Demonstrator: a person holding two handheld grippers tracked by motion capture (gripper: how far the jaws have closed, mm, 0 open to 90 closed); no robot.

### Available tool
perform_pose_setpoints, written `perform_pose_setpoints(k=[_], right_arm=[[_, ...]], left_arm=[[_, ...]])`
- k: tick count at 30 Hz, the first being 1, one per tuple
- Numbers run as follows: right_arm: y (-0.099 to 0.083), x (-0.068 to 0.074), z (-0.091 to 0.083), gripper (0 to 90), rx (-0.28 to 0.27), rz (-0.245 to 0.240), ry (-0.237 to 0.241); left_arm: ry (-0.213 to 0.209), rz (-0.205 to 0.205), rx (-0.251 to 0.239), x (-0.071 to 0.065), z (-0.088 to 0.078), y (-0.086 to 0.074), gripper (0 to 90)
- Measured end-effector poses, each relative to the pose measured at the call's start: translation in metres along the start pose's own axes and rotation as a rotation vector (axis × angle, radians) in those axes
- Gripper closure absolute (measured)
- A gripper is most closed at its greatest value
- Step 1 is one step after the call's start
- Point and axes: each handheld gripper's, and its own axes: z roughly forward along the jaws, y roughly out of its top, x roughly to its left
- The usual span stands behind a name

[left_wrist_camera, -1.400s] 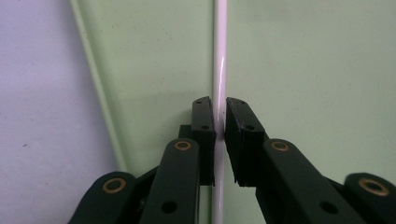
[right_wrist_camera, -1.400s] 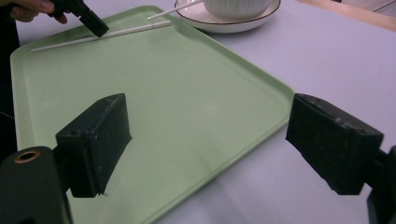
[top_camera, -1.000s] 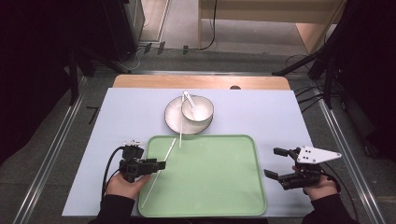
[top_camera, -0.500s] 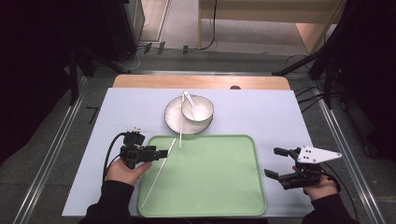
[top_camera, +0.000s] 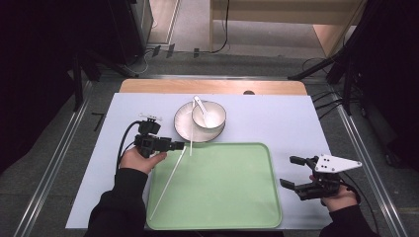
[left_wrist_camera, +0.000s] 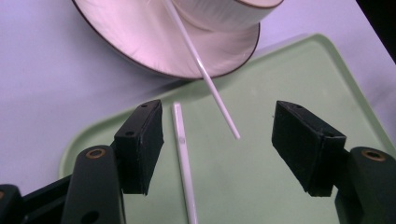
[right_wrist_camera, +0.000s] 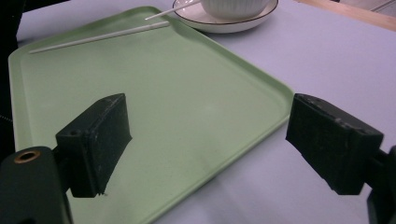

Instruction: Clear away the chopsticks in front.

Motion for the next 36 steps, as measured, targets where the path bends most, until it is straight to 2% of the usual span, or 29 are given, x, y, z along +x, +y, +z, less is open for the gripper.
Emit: perform_pose_setpoints(k=[3, 7, 12, 13, 19, 26, 31, 33, 36], right_arm=[[0.0, 0.0, 0.0, 14.1, -0.001, 0.0, 0.001], [0.0, 0.0, 0.0, 14.1, -0.001, -0.001, 0.003], [0.0, 0.0, 0.0, 14.1, -0.001, -0.001, 0.003], [0.0, 0.0, 0.0, 14.1, -0.001, -0.001, 0.002], [0.0, 0.0, 0.0, 14.1, 0.001, 0.001, 0.005], [0.0, 0.0, 0.0, 14.1, -0.001, 0.0, 0.005], [0.0, 0.0, 0.0, 14.1, 0.003, -0.002, 0.01], [0.0, 0.0, 0.0, 14.1, 0.003, -0.001, 0.01], [0.0, 0.0, 0.0, 14.1, 0.003, 0.0, 0.011]], left_arm=[[0.022, 0.006, 0.005, 0.001, 0.003, 0.009, 34.1], [0.019, 0.008, 0.003, 0.001, 0.006, 0.018, 33.6], [0.046, 0.024, 0.01, 0.001, 0.014, 0.031, 33.7], [0.059, 0.03, 0.014, 0.002, 0.019, 0.036, 33.7], [0.079, 0.046, 0.024, 0.002, 0.033, 0.046, 35.2], [0.1, 0.069, 0.062, 0.002, 0.053, 0.05, 38.0], [0.128, 0.069, 0.094, 0.004, 0.065, 0.048, 43.4], [0.126, 0.056, 0.104, 0.006, 0.069, 0.048, 44.4], [0.134, 0.05, 0.101, 0.009, 0.074, 0.048, 46.3]])
